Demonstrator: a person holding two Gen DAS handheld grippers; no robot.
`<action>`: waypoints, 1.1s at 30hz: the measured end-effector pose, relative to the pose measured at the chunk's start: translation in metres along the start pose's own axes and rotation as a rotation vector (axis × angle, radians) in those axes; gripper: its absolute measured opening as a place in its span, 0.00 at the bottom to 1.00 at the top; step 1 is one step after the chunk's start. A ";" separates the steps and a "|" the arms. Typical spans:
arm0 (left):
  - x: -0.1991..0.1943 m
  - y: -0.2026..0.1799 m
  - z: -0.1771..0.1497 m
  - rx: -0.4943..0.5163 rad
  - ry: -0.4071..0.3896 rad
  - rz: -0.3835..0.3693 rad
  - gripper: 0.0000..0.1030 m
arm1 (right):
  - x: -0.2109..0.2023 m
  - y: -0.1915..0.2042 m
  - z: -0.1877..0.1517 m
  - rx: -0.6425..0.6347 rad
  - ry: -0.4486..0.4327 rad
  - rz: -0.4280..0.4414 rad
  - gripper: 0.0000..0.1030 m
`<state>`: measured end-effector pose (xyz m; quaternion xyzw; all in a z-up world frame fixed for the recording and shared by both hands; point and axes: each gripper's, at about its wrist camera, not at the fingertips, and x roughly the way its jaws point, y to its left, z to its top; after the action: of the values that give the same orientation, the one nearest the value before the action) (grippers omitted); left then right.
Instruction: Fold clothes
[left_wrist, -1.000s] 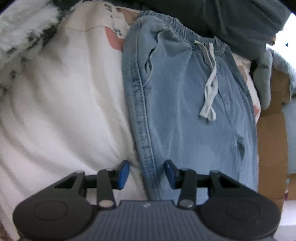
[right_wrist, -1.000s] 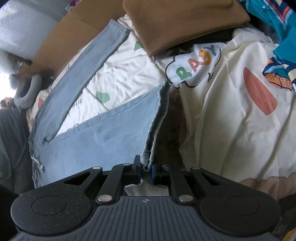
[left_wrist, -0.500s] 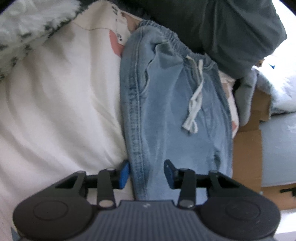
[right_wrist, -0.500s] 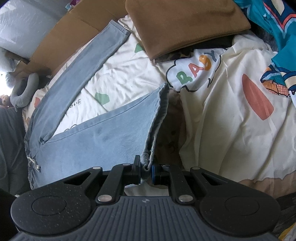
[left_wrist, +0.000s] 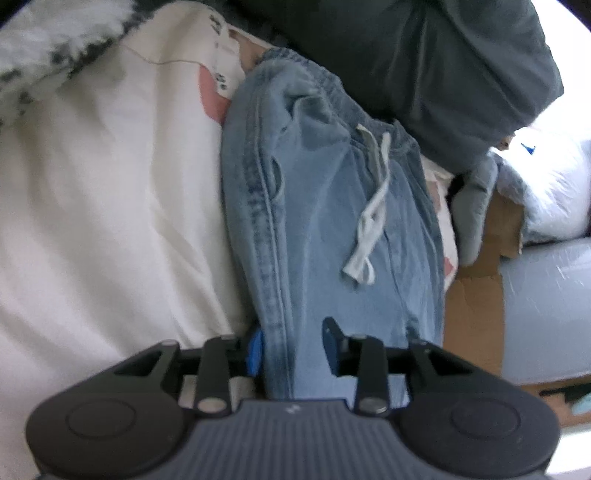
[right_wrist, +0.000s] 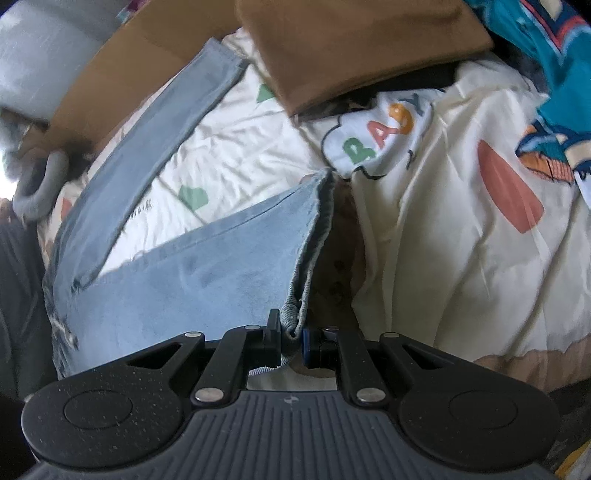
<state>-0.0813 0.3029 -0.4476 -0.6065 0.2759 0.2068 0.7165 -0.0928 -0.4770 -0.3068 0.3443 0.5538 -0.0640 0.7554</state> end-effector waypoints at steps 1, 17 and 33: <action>0.000 0.001 0.001 -0.003 -0.001 -0.002 0.35 | 0.000 -0.001 0.001 0.011 -0.006 -0.001 0.08; -0.002 -0.005 0.013 0.001 0.010 -0.032 0.07 | -0.009 0.011 0.006 0.007 -0.054 0.002 0.08; -0.018 -0.086 0.023 0.061 -0.012 0.012 0.04 | -0.037 0.034 0.037 0.016 -0.136 0.092 0.08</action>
<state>-0.0374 0.3112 -0.3677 -0.5815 0.2816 0.2063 0.7348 -0.0618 -0.4837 -0.2535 0.3703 0.4842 -0.0569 0.7907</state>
